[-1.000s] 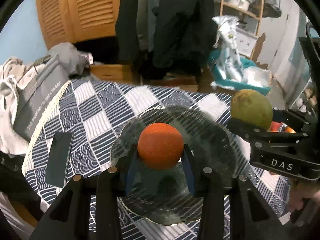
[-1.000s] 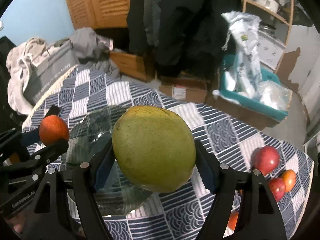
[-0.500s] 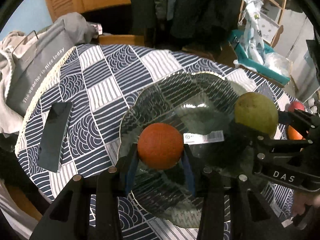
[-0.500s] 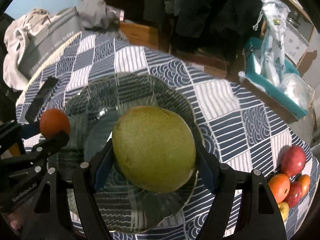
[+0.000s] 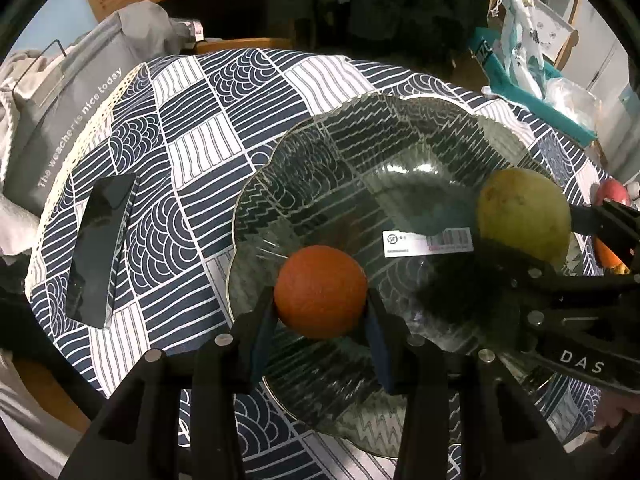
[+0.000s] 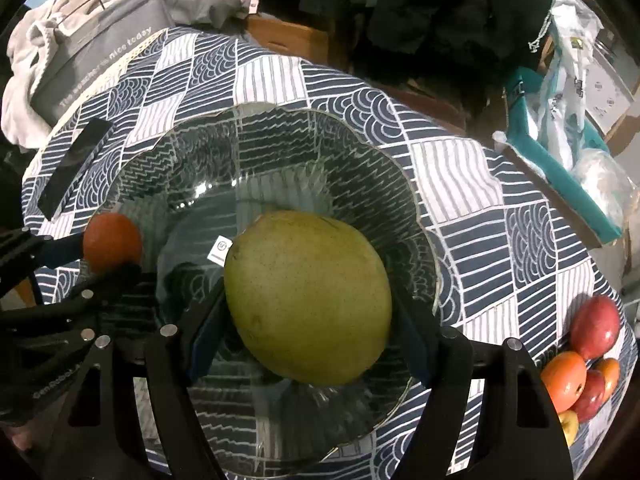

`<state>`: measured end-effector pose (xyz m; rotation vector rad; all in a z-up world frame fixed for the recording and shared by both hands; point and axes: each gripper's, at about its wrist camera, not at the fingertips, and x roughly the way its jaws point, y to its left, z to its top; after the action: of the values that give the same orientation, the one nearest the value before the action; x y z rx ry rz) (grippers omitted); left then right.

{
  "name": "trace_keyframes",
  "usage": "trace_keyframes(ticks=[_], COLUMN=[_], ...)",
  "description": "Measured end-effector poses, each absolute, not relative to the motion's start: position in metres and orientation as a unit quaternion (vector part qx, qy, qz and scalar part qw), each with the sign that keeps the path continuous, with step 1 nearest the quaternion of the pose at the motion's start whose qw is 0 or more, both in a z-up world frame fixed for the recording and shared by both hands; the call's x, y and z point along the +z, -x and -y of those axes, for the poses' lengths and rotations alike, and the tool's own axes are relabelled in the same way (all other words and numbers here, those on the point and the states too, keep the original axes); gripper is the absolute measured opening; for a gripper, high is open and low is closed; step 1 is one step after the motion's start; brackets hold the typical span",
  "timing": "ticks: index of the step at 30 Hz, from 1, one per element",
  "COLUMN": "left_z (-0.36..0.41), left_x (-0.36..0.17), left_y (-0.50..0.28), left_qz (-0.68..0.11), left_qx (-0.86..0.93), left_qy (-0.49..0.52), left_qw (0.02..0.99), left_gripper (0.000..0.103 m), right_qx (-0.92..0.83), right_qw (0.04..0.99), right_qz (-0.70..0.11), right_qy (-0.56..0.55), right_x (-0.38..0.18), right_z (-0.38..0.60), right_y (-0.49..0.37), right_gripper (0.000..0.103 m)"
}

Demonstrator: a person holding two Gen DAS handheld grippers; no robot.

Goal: Organize fruits
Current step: 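Lower the orange into the bowl and open the left gripper while the right releases the pear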

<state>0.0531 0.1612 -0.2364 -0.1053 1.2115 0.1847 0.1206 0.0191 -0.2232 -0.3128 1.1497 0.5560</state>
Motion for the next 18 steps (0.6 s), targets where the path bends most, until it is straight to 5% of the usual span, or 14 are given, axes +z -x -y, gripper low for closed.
trace_keyframes(ticks=[7,18], left_z=[-0.162,-0.158], left_x=[-0.235,-0.227], left_y=[-0.052,-0.050], left_qz=[-0.567,-0.562], left_qx=[0.085,0.079], left_qy=[0.051,0.046], left_qw=[0.818,0.822], left_gripper=[0.057,0.057], right_qx=[0.262,0.264], right_qw=[0.795,0.803], right_qz=[-0.527,-0.519], right_qy=[0.146,0.125], right_x=[-0.221,-0.208], right_z=[-0.021,-0.010], right_y=[-0.117,-0.120], right_gripper=[0.076,0.077])
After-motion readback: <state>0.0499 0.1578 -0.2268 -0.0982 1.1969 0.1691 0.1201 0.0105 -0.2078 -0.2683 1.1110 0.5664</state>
